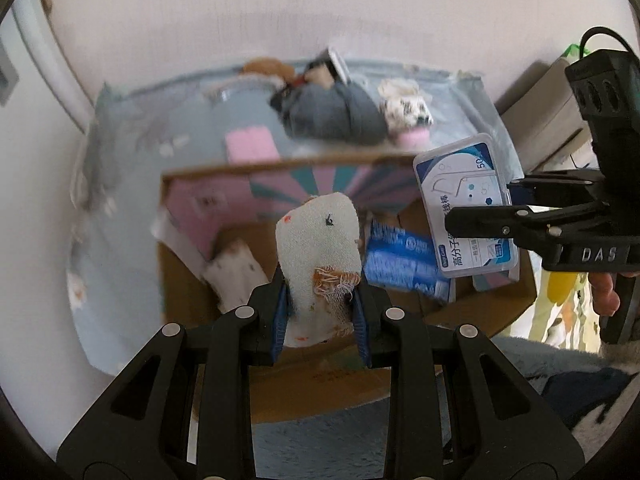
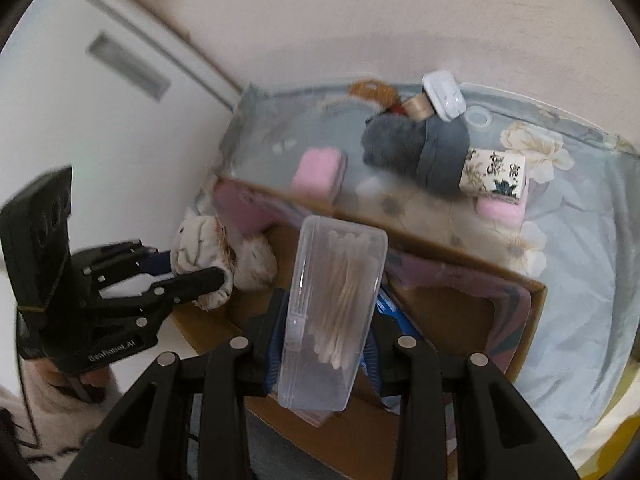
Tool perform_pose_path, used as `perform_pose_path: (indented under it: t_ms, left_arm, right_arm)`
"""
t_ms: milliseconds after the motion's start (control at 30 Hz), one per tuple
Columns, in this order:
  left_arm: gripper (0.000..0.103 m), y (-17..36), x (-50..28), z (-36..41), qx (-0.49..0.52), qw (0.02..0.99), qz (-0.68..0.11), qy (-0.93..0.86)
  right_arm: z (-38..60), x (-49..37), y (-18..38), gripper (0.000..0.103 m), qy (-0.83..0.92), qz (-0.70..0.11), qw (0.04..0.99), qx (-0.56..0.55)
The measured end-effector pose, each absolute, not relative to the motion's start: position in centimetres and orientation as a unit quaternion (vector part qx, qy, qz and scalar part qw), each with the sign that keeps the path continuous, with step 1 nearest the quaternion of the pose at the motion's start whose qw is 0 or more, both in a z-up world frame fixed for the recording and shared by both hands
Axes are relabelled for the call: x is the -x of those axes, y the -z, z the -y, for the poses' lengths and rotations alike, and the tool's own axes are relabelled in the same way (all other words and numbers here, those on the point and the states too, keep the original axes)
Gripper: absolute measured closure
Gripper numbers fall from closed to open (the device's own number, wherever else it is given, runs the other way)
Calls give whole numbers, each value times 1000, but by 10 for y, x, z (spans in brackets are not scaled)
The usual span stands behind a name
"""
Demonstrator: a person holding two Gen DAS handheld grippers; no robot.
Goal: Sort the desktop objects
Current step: 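Carry both items into the box and open both tools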
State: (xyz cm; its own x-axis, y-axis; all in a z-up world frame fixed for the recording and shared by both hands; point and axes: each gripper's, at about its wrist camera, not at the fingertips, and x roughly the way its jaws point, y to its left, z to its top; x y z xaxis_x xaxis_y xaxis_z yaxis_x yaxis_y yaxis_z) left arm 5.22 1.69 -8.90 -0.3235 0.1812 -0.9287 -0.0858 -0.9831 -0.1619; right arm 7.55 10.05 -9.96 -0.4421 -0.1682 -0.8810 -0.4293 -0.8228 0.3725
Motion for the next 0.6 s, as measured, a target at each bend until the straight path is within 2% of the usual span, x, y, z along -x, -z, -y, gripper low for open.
perform_pose_path:
  t_ms: [233, 600]
  left_arm:
    - [79, 107, -59, -26, 585, 67, 58, -806]
    - [78, 116, -56, -28, 594, 57, 58, -800]
  right_arm:
    - [-83, -82, 119, 71, -785, -256, 67, 560]
    - [-87, -90, 127, 71, -775, -272, 62, 567]
